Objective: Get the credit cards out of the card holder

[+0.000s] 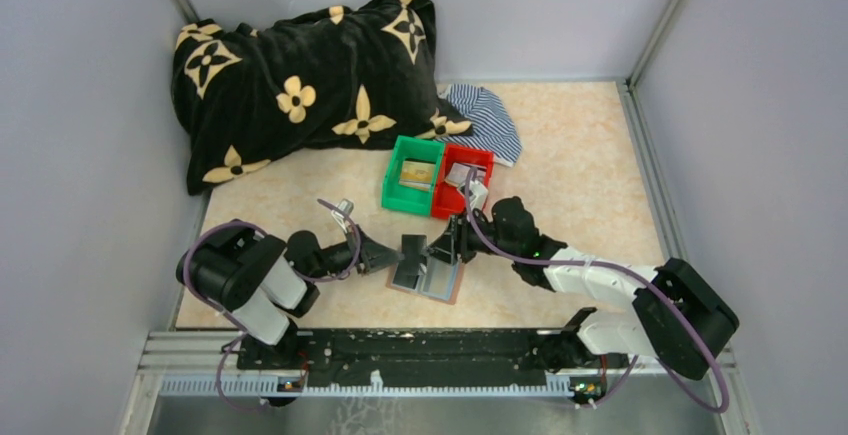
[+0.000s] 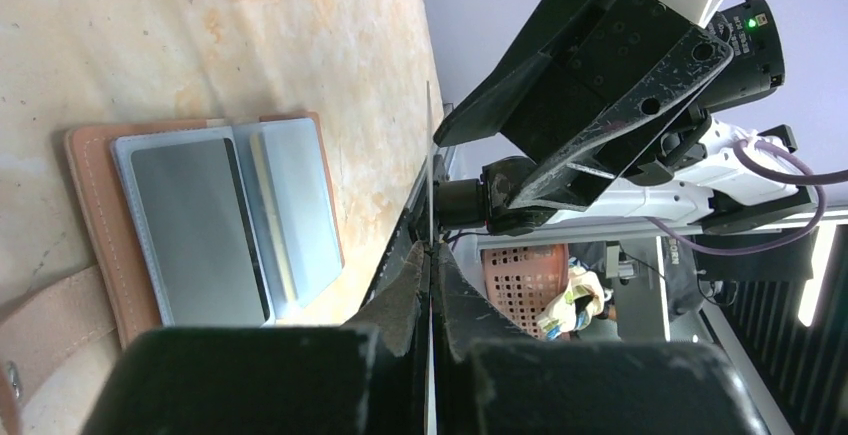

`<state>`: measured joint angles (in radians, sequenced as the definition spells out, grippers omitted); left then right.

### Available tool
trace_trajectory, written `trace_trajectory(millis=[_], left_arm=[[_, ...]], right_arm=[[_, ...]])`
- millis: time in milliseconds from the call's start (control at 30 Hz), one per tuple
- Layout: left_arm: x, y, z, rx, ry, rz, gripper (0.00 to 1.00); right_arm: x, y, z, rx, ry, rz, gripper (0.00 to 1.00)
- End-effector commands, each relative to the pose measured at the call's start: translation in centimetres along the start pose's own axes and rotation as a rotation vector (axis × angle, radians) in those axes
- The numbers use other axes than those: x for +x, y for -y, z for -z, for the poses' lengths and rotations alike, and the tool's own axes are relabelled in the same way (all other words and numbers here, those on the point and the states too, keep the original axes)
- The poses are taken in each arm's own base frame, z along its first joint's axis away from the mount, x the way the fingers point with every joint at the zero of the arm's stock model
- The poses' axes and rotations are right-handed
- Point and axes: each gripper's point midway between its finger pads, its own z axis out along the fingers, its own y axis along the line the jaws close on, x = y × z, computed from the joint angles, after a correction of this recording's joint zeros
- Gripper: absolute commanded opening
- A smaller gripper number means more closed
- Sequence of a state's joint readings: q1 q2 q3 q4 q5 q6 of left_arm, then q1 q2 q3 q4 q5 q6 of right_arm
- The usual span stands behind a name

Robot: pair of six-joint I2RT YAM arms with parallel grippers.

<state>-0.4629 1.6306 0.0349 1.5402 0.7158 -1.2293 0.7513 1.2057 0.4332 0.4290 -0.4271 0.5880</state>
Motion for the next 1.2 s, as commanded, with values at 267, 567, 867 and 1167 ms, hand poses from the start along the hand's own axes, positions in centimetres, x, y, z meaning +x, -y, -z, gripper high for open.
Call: trace_trajectory(millis=[267, 567, 867, 1167], left_arm=[[-1.4, 5.8, 0.4, 0.223, 0.059, -0.179, 0.00], [-1.2, 6.7, 0.4, 0.256, 0.036, -0.206, 0.00], [-1.2, 7.6, 0.7, 0.282, 0.040, -0.218, 0.00], [-1.1, 7.5, 0.7, 0.278, 0.039, -0.221, 0.00]], right_arm=[[-1.3, -1.6, -0.5, -0.088, 0.041, 0.018, 0.44], [-1.6, -2.5, -0.9, -0.138, 0.041, 0.006, 0.41], [-1.5, -3.2, -1.0, -0.193, 0.042, -0.019, 0.36], [-1.9, -3.6, -0.6, -0.198, 0.061, -0.021, 0.20]])
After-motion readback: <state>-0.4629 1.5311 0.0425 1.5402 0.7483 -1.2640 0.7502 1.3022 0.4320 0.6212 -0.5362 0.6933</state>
